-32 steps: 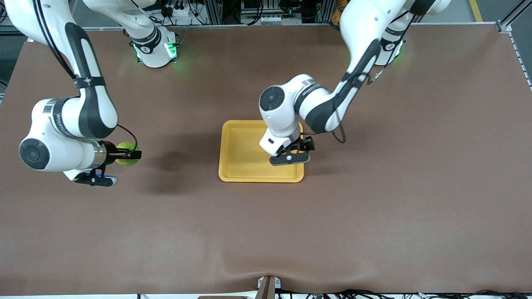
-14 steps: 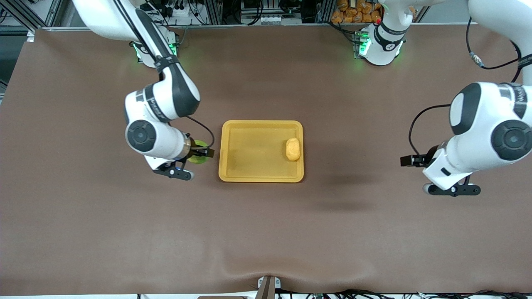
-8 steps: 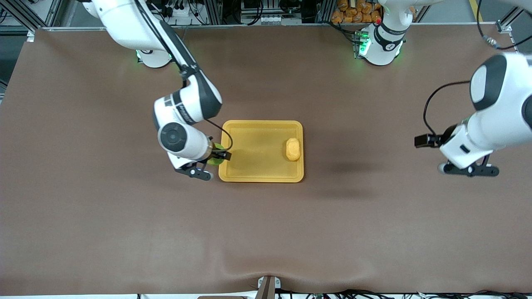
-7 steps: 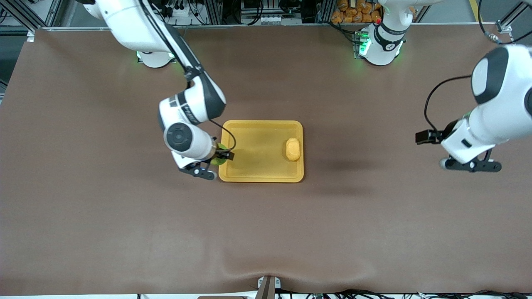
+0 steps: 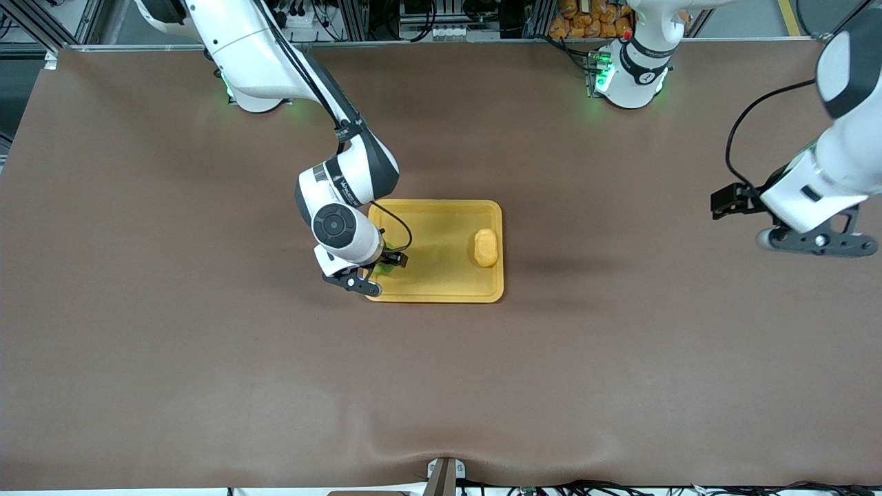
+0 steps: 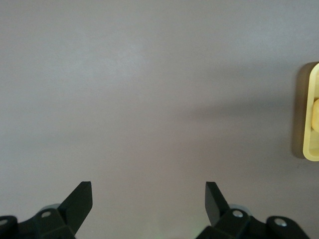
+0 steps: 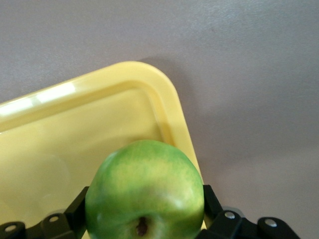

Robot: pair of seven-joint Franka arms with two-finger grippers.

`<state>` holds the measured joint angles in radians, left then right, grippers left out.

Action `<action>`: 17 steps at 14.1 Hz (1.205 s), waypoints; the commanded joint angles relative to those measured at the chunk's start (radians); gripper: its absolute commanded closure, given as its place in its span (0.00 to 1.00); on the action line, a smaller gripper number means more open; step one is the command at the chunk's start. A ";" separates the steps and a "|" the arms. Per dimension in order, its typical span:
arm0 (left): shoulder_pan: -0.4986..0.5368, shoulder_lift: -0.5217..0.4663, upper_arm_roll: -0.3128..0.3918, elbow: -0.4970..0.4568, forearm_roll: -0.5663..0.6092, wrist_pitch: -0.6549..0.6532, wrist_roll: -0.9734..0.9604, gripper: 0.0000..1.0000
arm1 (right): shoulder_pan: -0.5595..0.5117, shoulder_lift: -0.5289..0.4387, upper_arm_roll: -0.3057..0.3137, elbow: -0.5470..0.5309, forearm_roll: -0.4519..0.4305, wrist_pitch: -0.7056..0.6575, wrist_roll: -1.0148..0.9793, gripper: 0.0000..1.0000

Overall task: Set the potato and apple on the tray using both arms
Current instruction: 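Lower the green apple onto the tray with the right gripper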

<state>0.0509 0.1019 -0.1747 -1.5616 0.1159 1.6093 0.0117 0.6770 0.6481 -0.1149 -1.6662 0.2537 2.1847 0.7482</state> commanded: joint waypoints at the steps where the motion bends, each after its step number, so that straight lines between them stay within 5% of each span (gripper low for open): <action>1: 0.009 -0.079 -0.003 0.012 -0.016 -0.078 0.013 0.00 | 0.019 0.028 -0.011 0.022 0.016 0.023 0.026 1.00; 4: 0.004 -0.077 -0.005 0.015 -0.019 -0.095 0.007 0.00 | 0.023 0.030 -0.011 0.016 0.018 0.024 0.026 1.00; 5: 0.007 -0.077 -0.005 0.017 -0.036 -0.095 0.010 0.00 | 0.023 0.033 -0.011 0.014 0.019 0.023 0.029 0.86; 6: 0.007 -0.079 -0.002 0.023 -0.073 -0.092 0.010 0.00 | 0.023 0.036 -0.011 0.016 0.024 0.023 0.064 0.61; 8: 0.012 -0.080 0.007 0.034 -0.091 -0.091 0.013 0.00 | 0.023 0.038 -0.011 0.017 0.021 0.018 0.094 0.00; 12: 0.004 -0.074 0.001 0.061 -0.084 -0.091 0.004 0.00 | 0.018 0.027 -0.012 0.061 0.021 -0.009 0.085 0.00; 17: -0.002 -0.076 -0.002 0.064 -0.082 -0.091 0.005 0.00 | -0.040 0.027 -0.017 0.278 0.007 -0.257 0.080 0.00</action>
<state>0.0520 0.0237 -0.1744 -1.5170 0.0443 1.5266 0.0116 0.6740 0.6712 -0.1372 -1.4831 0.2557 2.0228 0.8195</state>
